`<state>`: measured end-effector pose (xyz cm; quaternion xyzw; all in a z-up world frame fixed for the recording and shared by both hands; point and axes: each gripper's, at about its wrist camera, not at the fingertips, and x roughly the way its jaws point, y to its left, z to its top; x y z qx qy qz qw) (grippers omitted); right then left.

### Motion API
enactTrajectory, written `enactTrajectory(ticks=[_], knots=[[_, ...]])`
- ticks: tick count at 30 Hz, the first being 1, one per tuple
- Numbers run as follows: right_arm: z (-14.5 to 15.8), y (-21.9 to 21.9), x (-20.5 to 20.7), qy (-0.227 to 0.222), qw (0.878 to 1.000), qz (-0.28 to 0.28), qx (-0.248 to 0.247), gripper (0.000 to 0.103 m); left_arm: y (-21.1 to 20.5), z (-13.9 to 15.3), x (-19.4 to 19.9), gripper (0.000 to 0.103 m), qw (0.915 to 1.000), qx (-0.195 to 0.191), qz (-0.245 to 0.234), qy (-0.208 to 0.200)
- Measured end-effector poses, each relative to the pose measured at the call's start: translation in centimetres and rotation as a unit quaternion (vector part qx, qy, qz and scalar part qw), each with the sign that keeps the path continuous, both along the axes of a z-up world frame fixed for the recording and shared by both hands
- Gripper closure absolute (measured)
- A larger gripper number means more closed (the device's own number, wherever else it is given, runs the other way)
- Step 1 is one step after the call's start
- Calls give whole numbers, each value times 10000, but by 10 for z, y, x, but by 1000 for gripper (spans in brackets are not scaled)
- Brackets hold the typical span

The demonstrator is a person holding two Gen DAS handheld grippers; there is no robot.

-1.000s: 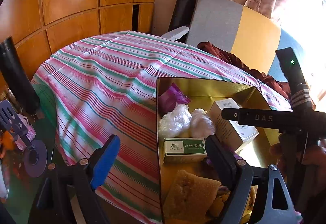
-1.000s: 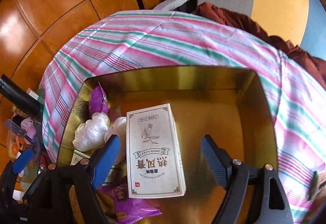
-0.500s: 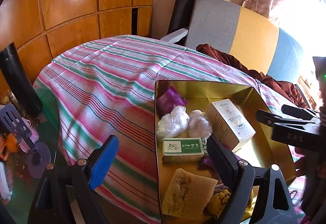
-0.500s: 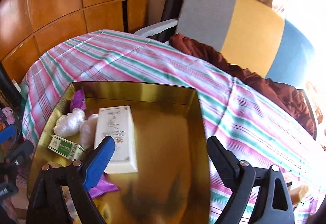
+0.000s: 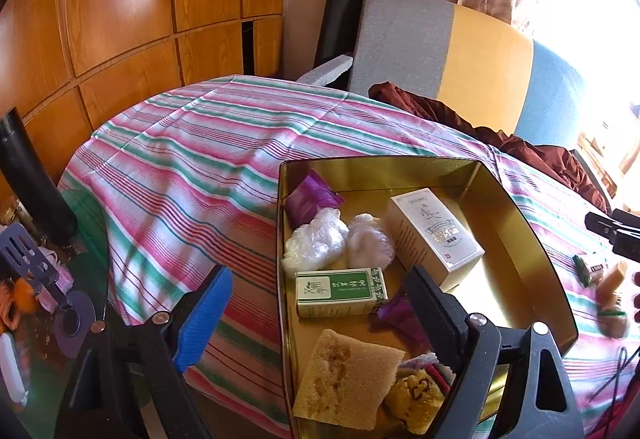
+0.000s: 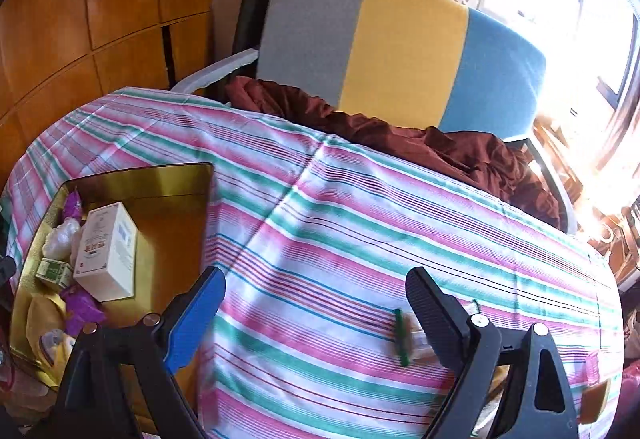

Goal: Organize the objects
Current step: 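Reach the left gripper to the cracker packet and grasp it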

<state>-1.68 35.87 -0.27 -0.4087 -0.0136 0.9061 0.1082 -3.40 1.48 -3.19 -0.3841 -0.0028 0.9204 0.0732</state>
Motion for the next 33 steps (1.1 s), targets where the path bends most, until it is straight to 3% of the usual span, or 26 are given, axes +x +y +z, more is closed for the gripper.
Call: enactTrajectory(ticks=[6, 10, 14, 18, 24, 33], knots=[[9, 86, 34, 162, 9947, -1000, -169, 10, 16, 6, 2, 14, 9997, -74, -212, 73], [4, 148, 63, 268, 9812, -1868, -404, 10, 32, 10, 3, 14, 9991, -108, -407, 89], [-14, 199, 93, 377, 9574, -2739, -840, 10, 56, 16, 6, 14, 9971, -185, -716, 154], [-35, 238, 120, 455, 9189, -3509, -1742, 10, 91, 23, 10, 14, 9931, -246, -1124, 219], [-45, 258, 142, 529, 8882, -3891, -2384, 10, 155, 24, 18, 14, 9808, -374, -1906, 174], [-51, 260, 143, 464, 8813, -3858, -2690, 10, 262, 21, 31, 14, 9500, -652, -3051, 114]])
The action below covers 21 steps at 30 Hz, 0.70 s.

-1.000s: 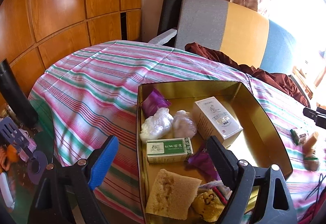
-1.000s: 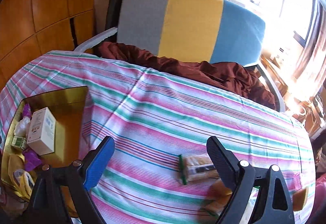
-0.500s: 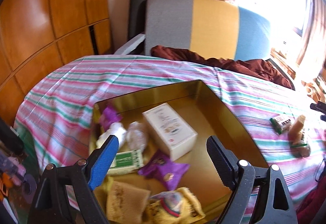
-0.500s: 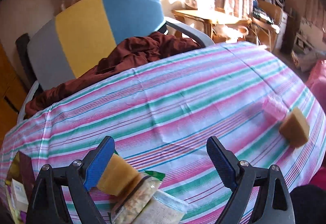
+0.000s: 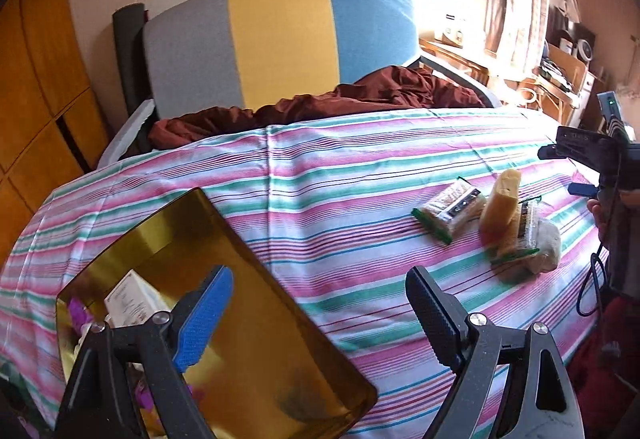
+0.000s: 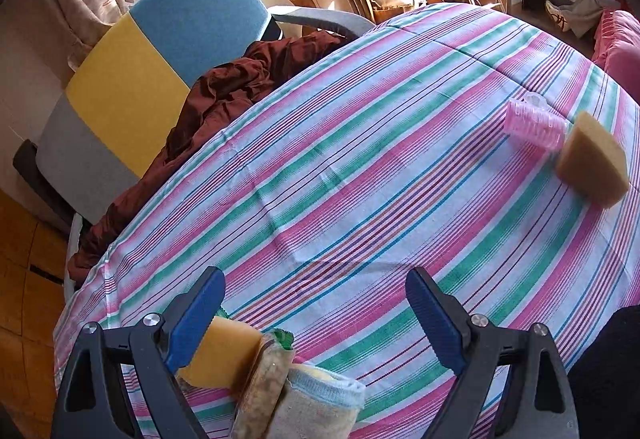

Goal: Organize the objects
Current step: 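Reach the left gripper to the cracker packet and grasp it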

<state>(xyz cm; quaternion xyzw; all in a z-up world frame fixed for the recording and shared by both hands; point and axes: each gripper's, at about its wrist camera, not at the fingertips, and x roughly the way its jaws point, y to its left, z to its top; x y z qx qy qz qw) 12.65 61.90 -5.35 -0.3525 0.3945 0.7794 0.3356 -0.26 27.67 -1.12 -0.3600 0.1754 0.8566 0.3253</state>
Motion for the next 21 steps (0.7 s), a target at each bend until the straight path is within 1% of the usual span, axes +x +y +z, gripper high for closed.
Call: enactTrajectory(ticks=[3, 5, 11, 16, 21], knots=[[-2, 1, -1, 1, 10000, 27, -86, 10, 32, -7, 1, 14, 9992, -166, -366, -32], [-1, 1, 1, 31, 10000, 0, -81, 10, 54, -14, -1, 14, 9979, -349, -541, 12], [-3, 5, 3, 159, 9996, 14, -232, 10, 111, -35, -14, 14, 9916, -710, -1079, -52], [-4, 8, 5, 257, 9991, -33, -327, 10, 153, -55, -23, 14, 9828, -973, -1568, -44], [-7, 12, 5, 360, 9980, -45, -519, 10, 184, -70, -28, 14, 9726, -1037, -2076, -117]])
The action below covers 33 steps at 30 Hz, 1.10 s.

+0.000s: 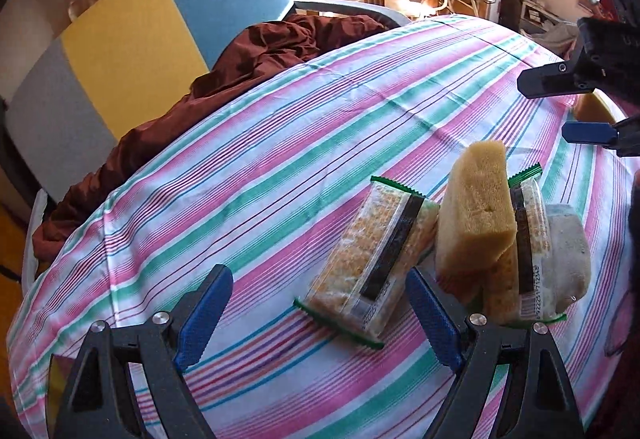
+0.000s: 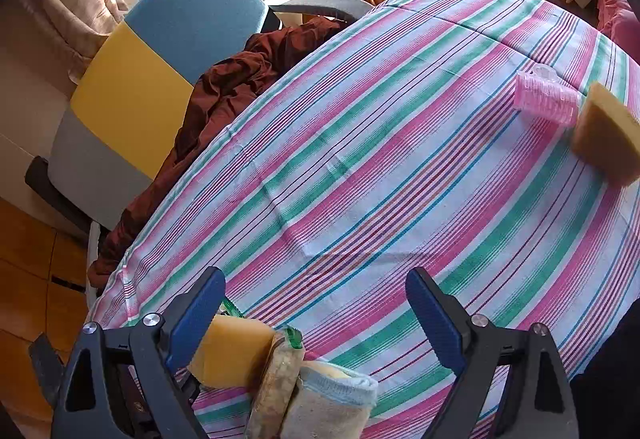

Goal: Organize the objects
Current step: 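Reach the left gripper to the cracker packet and grasp it, then lift the cracker packet with the left gripper while the right grasps the white knit glove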

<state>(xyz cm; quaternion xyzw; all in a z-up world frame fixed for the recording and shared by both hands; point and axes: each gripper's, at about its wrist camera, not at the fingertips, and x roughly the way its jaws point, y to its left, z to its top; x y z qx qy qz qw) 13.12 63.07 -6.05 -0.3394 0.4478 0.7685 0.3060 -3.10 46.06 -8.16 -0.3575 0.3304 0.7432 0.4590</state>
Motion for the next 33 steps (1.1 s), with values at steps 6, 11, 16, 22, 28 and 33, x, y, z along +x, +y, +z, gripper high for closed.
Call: enactTrajectory(ticks=[6, 11, 16, 22, 28, 33], knots=[[-4, 1, -3, -17, 9999, 48, -115, 10, 29, -21, -4, 14, 9990, -171, -365, -210], [-6, 3, -5, -74, 9999, 83, -111, 10, 38, -31, -15, 14, 9986, -107, -196, -483], [-9, 4, -6, -166, 9997, 87, -129, 10, 33, -31, -29, 29, 9960, 106, 450, -768], [-9, 3, -10, 144, 9988, 348, -315, 10, 13, -29, -25, 54, 9911, 168, 1056, -792], [-13, -2, -18, 165, 9971, 601, -436, 10, -24, -29, -14, 55, 9840, 191, 1578, -808], [-15, -11, -26, 585, 9896, 1017, -829, 10, -57, -29, 17, 54, 9818, 293, 1725, -738]])
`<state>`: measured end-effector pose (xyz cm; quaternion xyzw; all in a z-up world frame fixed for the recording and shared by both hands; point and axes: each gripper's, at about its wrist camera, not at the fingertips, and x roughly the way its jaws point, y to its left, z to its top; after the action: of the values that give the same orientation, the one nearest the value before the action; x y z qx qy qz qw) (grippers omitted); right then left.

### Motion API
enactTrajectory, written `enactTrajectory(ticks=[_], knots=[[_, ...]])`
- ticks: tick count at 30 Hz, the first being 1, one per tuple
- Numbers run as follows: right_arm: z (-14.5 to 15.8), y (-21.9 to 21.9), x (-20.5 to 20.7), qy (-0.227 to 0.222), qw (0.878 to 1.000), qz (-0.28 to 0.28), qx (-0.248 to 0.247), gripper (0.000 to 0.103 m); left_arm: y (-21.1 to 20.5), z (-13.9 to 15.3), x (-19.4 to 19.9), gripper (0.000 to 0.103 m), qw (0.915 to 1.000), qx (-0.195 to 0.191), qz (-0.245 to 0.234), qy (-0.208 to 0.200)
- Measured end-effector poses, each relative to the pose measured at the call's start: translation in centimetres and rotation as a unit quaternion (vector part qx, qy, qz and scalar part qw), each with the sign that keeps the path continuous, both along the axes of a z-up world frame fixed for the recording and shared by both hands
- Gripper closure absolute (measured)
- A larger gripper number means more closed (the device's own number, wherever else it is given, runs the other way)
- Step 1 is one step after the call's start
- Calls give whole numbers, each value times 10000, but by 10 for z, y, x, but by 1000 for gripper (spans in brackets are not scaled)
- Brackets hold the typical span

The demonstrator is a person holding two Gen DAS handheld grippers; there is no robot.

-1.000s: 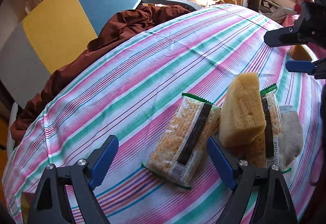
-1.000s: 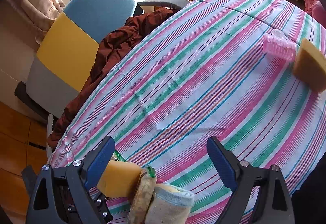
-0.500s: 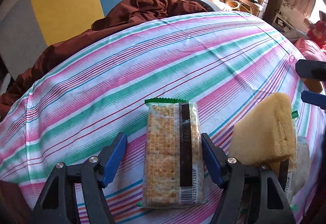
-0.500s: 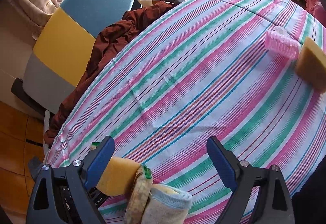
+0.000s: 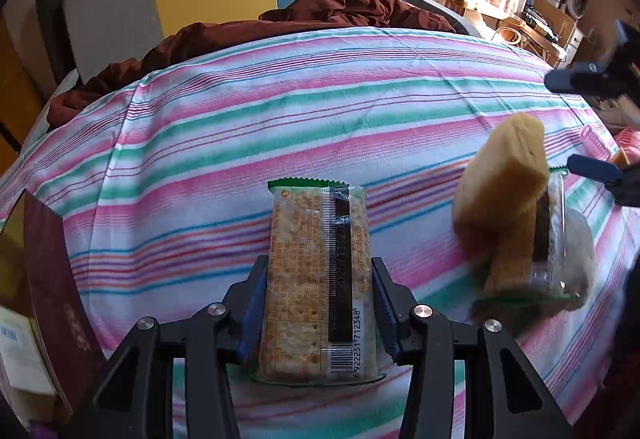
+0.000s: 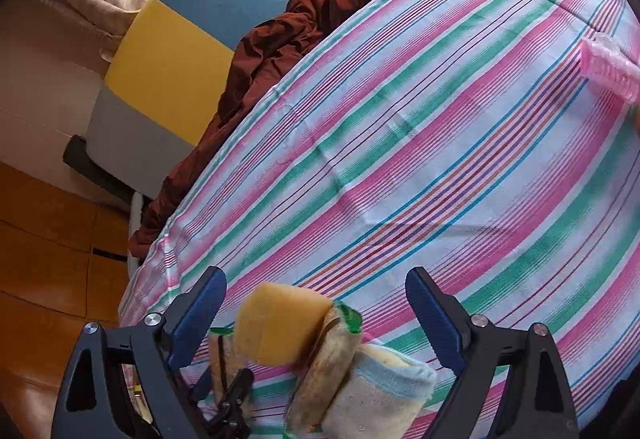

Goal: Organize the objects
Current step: 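Lift the cracker packet with the left gripper while the right grasps the white knit glove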

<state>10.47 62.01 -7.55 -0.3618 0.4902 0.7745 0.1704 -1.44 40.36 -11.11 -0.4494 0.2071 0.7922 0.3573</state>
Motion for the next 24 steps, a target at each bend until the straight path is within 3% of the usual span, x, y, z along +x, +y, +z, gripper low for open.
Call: enactTrajectory(ticks=[3, 5, 9, 11, 13, 17, 24], knots=[[-4, -10, -10, -499, 9982, 184, 286, 11, -15, 0, 16, 54, 9999, 81, -25, 99], [-8, -13, -14, -443, 9984, 323, 140, 11, -21, 0, 20, 54, 9999, 120, -40, 104], [-9, -28, -29, 154, 9936, 1016, -471, 9, -28, 0, 25, 54, 9998, 186, -53, 73], [-4, -38, -34, 654, 9837, 1425, -886, 9, -30, 0, 27, 54, 9997, 198, -75, 107], [4, -46, -38, 949, 9763, 1694, -953, 9, -33, 1, 30, 54, 9996, 221, -90, 126], [12, -48, -36, 765, 9831, 1564, -571, 9, -38, 1, 34, 54, 9994, 283, -114, 145], [2, -26, -27, 253, 9950, 908, -337, 9, -42, -1, 36, 54, 9990, 357, -159, 211]])
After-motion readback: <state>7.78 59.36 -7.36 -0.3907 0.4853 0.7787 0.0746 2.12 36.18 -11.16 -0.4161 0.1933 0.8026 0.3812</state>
